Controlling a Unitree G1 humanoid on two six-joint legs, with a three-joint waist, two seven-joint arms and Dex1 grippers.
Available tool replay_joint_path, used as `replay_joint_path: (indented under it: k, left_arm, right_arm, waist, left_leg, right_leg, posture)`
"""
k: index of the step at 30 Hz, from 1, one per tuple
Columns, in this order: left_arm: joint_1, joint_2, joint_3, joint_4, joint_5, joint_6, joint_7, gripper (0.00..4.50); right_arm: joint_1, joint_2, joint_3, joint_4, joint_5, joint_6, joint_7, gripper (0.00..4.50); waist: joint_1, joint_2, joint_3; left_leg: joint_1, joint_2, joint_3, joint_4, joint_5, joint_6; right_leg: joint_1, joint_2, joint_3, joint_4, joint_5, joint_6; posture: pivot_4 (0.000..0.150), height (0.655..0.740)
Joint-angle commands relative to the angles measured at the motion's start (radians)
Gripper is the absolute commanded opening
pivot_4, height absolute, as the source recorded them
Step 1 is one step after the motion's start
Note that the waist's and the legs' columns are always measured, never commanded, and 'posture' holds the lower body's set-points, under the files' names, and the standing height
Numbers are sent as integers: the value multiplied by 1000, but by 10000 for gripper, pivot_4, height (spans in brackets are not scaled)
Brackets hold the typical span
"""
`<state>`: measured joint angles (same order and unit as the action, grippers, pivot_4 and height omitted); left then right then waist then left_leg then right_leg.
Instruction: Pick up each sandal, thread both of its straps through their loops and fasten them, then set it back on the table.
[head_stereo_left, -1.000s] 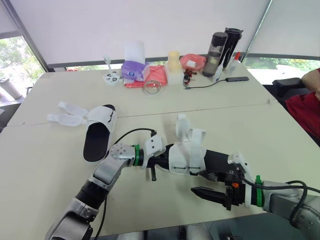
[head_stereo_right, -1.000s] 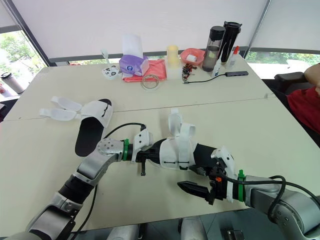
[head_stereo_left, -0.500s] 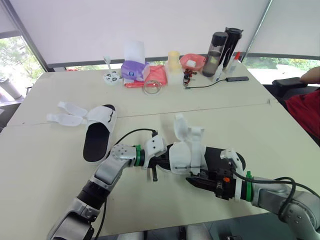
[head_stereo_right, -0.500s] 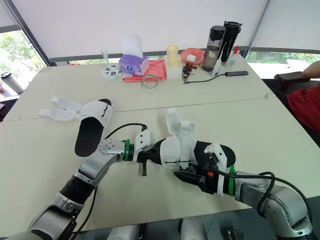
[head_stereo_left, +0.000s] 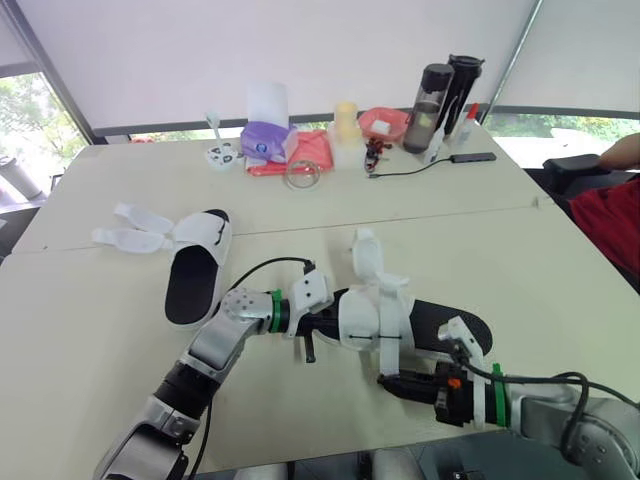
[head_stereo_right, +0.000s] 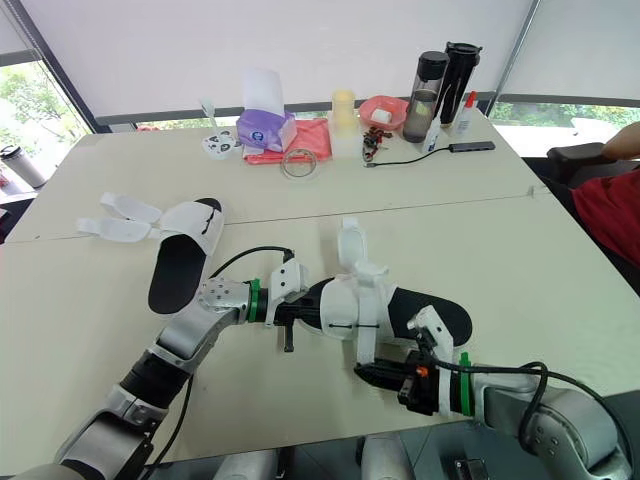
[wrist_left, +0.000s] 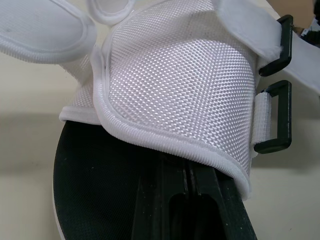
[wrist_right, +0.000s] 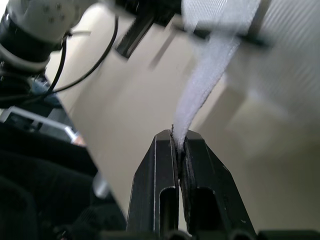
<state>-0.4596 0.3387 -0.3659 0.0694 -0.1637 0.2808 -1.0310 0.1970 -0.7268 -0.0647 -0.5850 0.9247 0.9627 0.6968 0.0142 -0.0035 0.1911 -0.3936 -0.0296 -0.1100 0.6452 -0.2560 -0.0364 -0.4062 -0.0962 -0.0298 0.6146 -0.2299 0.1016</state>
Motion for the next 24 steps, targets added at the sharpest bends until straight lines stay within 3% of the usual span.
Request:
replay_joint_path:
  k: [1,24]
  left_arm:
    - [11,-1,-11,-10,6,5,2,0]
    - [-9,-6,-36,31,13,-16,-44,0]
  right_arm:
    - [55,-8,44,-60,-9,-12,19,466]
    - [313,-100,65,-207,43,-25,82,466]
  waist:
    - [0,0,0]
    - [1,-1,0]
  left_leg:
    - [0,0,0,0,0,0]
    - [0,0,0,-1,0,0]
  right_leg:
    - [0,0,0,0,0,0]
    - [0,0,0,-2,0,0]
  posture:
    - [1500,7400]
    - [1500,7400]
